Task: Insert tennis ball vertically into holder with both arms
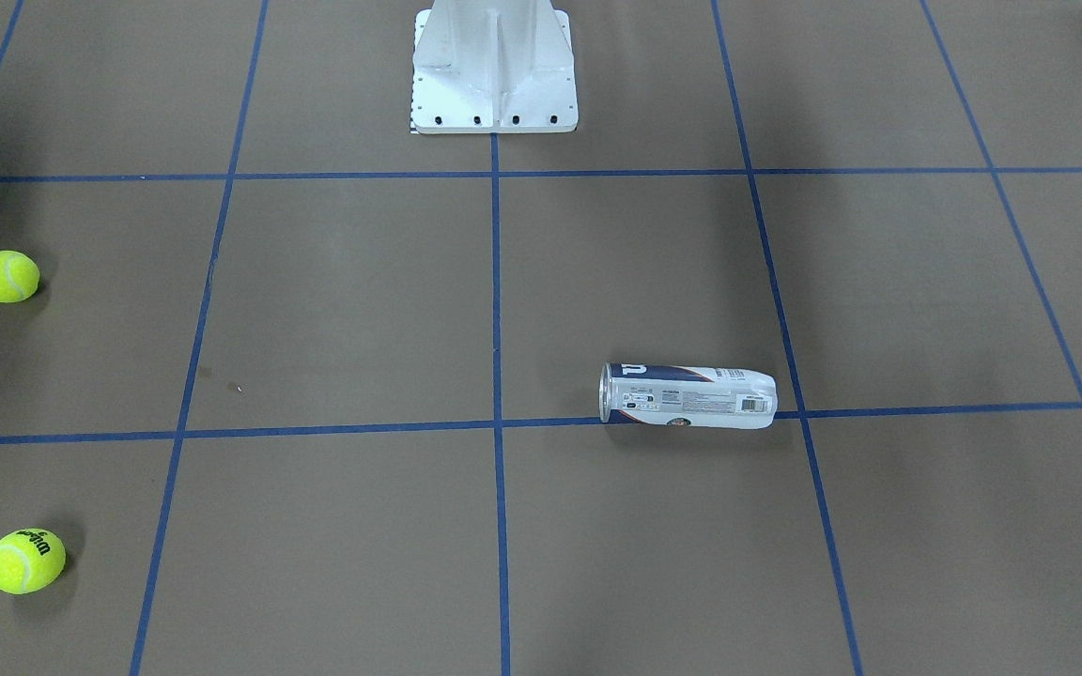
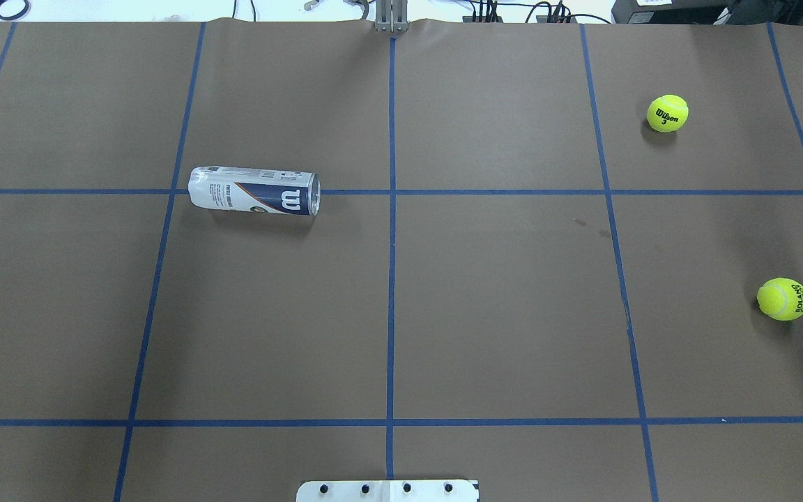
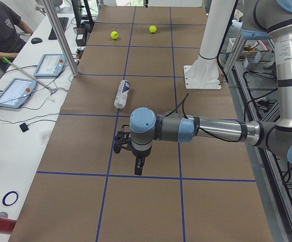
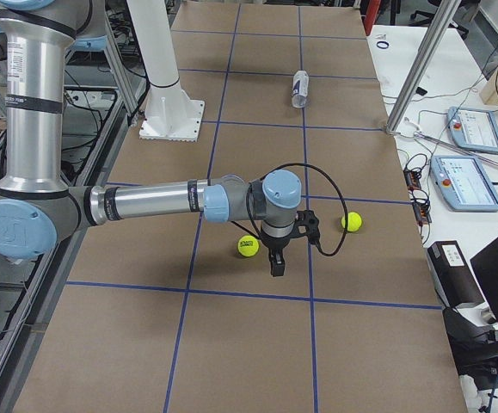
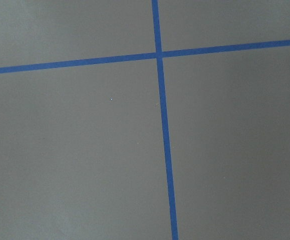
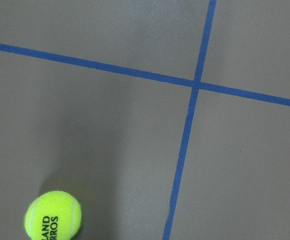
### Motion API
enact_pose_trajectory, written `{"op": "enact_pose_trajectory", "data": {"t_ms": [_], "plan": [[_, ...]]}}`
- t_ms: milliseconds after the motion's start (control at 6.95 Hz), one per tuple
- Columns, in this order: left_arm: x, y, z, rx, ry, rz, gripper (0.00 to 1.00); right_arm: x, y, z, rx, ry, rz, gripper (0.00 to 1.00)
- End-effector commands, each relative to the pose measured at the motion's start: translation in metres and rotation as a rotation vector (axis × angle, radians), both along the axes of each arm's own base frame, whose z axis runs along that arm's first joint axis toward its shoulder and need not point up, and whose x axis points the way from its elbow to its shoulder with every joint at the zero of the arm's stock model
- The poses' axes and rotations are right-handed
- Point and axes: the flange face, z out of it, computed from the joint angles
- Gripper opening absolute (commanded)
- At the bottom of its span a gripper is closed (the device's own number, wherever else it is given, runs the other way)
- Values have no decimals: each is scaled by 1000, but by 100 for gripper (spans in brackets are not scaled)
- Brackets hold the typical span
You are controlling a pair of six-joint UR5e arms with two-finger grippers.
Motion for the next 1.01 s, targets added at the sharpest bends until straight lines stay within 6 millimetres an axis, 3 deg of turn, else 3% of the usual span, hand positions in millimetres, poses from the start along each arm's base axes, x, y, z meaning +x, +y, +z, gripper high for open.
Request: {"op": "enact_pose_trajectory", "data": {"t_ms": [0,288,720,864], "plan": [[6,6,3,23,6,35,99,0,1,0,-2,-2,0,99],[14,19,15,38,120,46,99,0,1,0,-2,-2,0,99],[33,7,-10,111,246,60,99,-1,1,6,-15,-1,-1,99],[83,-32,-42,182,259,181,99,-1,1,6,-17,-5,-1,99]]}}
